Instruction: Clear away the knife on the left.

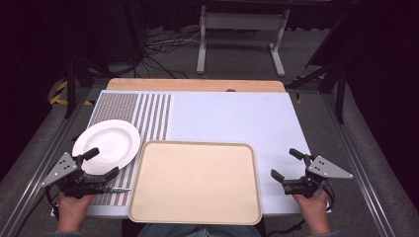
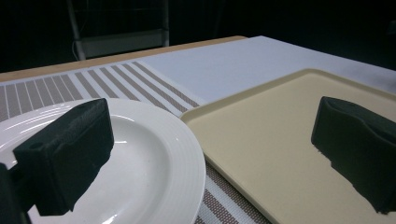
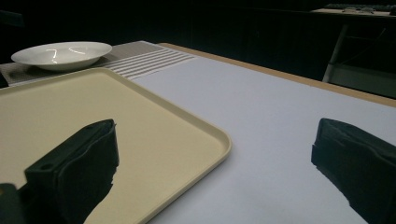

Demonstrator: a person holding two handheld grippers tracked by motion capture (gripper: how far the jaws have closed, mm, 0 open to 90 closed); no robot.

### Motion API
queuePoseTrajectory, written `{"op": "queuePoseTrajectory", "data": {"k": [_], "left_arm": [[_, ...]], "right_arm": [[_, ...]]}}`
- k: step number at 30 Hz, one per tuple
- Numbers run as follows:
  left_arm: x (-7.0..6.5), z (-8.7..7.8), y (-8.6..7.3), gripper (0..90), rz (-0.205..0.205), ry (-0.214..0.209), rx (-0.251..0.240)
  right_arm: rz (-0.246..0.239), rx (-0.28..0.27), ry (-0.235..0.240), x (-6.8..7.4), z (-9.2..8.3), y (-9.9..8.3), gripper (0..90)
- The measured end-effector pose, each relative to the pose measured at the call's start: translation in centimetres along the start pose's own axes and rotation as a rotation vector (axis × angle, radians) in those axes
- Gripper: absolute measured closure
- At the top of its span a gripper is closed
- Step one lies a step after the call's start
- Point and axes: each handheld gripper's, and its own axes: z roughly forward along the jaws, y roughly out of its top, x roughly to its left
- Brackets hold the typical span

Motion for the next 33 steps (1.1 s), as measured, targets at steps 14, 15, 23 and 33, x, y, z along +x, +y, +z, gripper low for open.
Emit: {"op": "queuePoseTrajectory", "data": {"k": [14,15,23,33], "left_arm": [[-0.7,-0.2,0.7,0.4,0.051,-0.022,0.052],[-0.7,-0.5,1.0,0.4,0.06,-0.035,0.069],[0.0,-1.6,2.6,0.5,0.097,-0.074,0.13],[0.1,-2.5,4.3,2.3,0.16,-0.11,0.27]], "right_arm": [[0.012,-0.007,0.02,0.0,0.1,-0.2,1.2],[0.012,-0.006,0.021,0.0,0.2,-0.2,1.2],[0.009,-0.01,0.029,0.2,0.1,-0.2,1.2],[0.046,-0.018,0.053,-0.1,0.2,-0.4,0.6]]}}
